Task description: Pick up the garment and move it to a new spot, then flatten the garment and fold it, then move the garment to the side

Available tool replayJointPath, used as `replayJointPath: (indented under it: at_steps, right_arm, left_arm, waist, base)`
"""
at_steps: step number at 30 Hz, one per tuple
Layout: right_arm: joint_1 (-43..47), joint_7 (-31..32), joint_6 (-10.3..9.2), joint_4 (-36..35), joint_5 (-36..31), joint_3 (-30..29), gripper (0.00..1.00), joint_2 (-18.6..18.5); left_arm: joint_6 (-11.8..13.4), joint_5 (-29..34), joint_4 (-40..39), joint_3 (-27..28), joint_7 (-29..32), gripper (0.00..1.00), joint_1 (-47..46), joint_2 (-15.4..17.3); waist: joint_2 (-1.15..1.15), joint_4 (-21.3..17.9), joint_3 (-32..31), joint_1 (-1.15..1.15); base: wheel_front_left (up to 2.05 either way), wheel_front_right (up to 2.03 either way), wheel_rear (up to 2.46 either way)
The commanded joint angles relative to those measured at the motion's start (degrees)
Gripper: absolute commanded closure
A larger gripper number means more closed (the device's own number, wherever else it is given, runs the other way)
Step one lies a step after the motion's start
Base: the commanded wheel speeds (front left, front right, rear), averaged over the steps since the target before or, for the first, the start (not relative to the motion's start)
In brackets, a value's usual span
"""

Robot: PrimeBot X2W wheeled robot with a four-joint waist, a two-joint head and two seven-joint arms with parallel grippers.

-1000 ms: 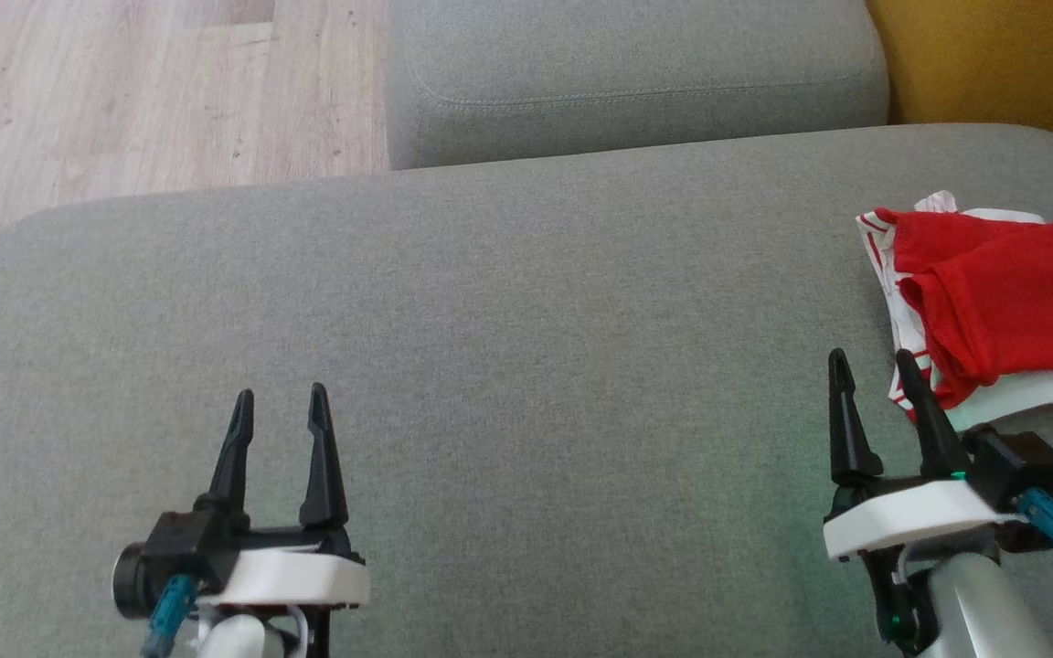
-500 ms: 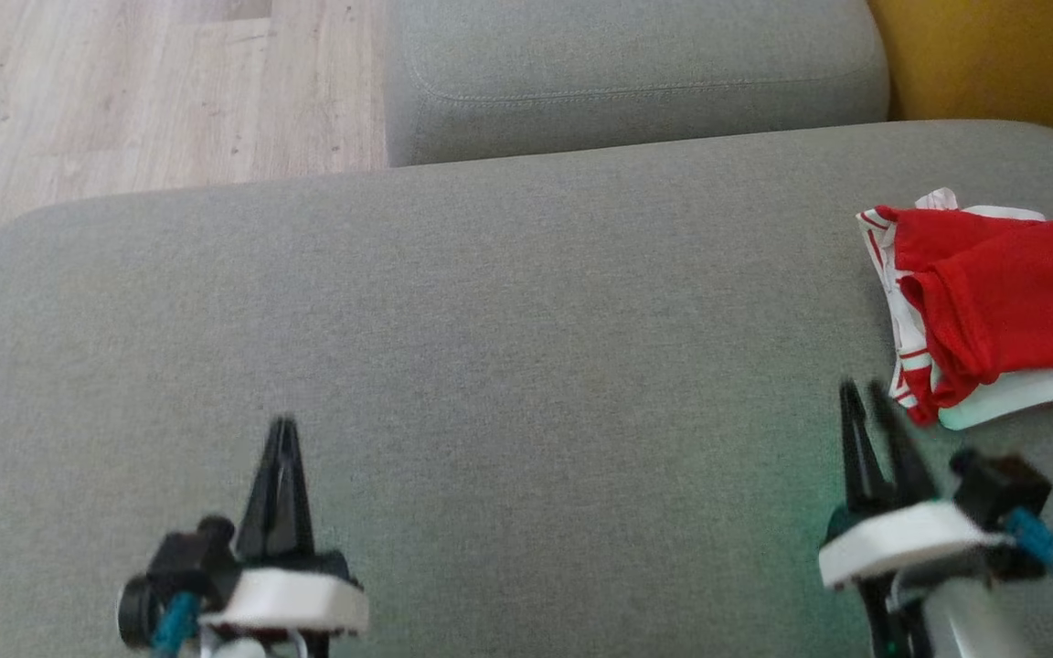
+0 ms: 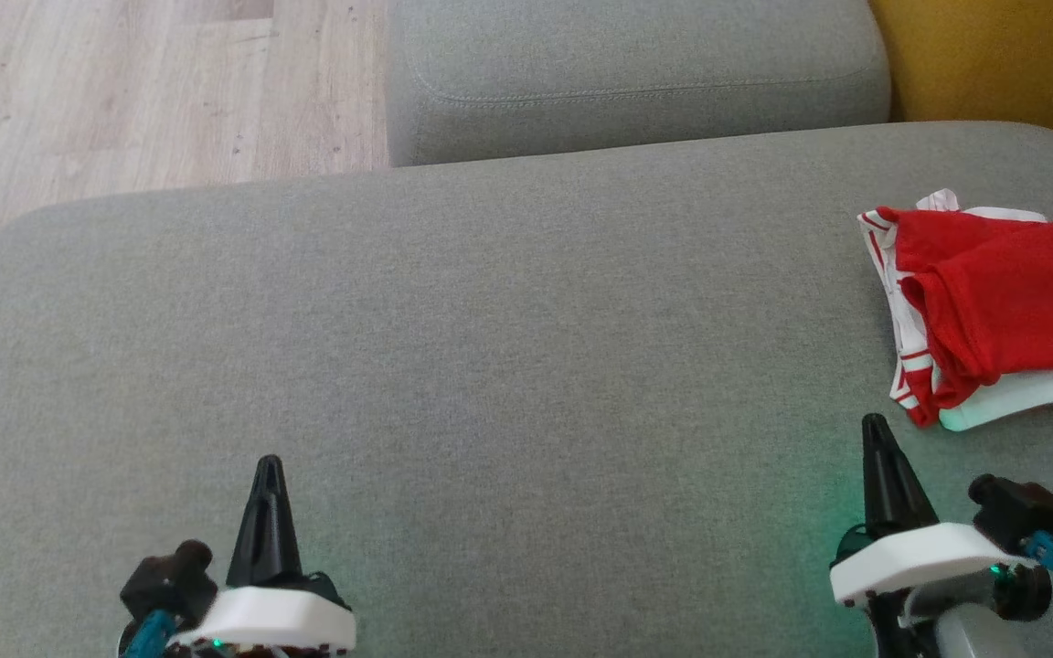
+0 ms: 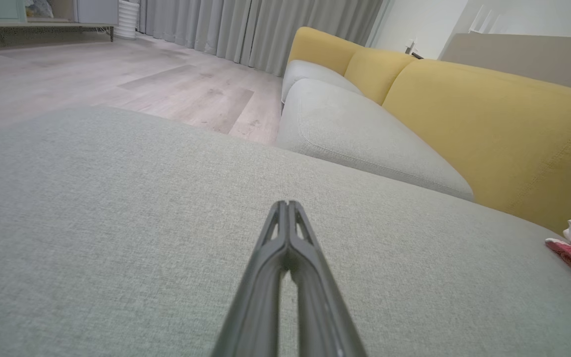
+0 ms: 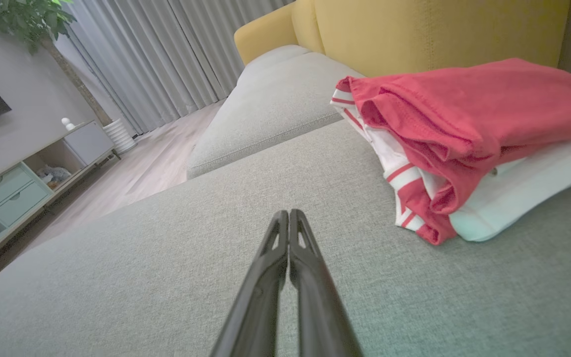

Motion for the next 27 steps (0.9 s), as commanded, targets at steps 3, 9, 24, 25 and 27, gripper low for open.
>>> replayJointPath:
  at_steps: [3,9,24,25,27]
  right_arm:
    - [-2.5,0.6,-0.01,-2.4,3.1,-0.5,1.0,-0.1]
    - [-2.5,1.6,-0.01,-2.9,6.9,-0.9,1.0,-0.2]
    - [-2.6,4.0,-0.01,-4.0,15.7,-1.9,1.0,-0.2]
    - [-2.6,4.1,-0.01,-4.1,16.3,-1.9,1.0,-0.2]
    - [-2.7,4.5,-0.01,-4.2,17.6,-2.1,1.0,-0.2]
  left_arm:
    - [-0.6,-2.8,-2.0,1.4,0.8,1.0,-2.8,0.0]
    - [-1.1,-6.5,-2.1,2.2,1.8,1.0,-3.0,0.0]
    - [-2.2,-14.9,-2.3,4.0,4.2,1.0,-3.5,0.0]
    - [-2.3,-15.5,-2.3,4.2,4.4,1.0,-3.5,0.0]
    - [-2.4,-16.7,-2.4,4.4,4.7,1.0,-3.6,0.1]
  waist:
    - [0.0,0.0,0.0,0.0]
    - [0.0,0.1,0.0,0.0]
    - [0.0,0.2,0.0,0.0]
    - [0.0,0.2,0.0,0.0]
    - [0.0,0.3,0.0,0.0]
  base:
    - [0.0,0.0,0.0]
    - [0.0,0.0,0.0]
    - [0.0,0.0,0.0]
    - [0.0,0.0,0.0]
    - [0.0,0.0,0.0]
